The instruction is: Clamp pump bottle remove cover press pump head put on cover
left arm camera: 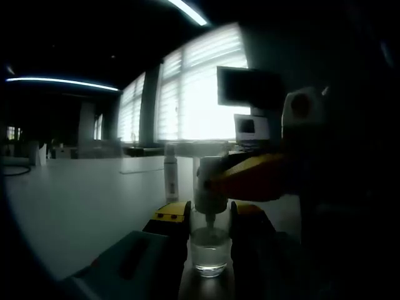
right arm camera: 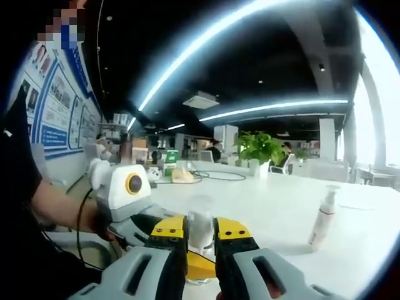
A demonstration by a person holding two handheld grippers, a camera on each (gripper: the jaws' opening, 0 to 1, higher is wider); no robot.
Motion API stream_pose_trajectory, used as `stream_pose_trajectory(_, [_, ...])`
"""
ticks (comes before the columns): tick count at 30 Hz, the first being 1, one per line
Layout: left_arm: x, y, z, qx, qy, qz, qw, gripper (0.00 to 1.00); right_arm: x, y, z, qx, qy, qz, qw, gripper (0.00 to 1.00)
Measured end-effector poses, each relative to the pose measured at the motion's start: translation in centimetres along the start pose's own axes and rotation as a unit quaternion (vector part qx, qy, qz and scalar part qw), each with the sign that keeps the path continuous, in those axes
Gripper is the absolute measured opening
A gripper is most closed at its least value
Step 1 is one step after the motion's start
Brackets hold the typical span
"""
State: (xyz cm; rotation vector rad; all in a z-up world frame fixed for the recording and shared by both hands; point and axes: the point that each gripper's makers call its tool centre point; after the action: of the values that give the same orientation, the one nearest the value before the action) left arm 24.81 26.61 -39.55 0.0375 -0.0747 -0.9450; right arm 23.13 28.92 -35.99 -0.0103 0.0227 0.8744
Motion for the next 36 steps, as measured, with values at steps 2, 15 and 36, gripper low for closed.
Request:
stream_pose_trajectory(2, [0.0,0.0,0.0,0.0,0.0,0.0,1.0,0.16,0.0,-0.1,0.0,0.003,-0.001,-0.001,1.0,0.11])
stream_pose_trajectory(15, [0.0,0.0,0.0,0.004,0.001,0.001,1.0,0.16,-0.1,-0.1,0.5,0.019,-0.004,0.002,0.9998,0.1])
stream_pose_trajectory(36, [0.0,0.0,0.0,0.006,0.001,0.001,1.0,0.16,-0.5,0.1,3.1,0.001,-0.023,0.007,0.9997,0.1])
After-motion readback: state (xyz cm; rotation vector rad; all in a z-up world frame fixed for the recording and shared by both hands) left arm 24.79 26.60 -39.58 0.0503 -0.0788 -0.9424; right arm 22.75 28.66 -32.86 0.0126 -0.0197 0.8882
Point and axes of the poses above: the point that each gripper's makers call its tool centre point, and the gripper's own axes: x roughly forward along the fingers, y roughly to its left, z roughly out of its top, and after that the axes turned 3 degrees about x, right-handed
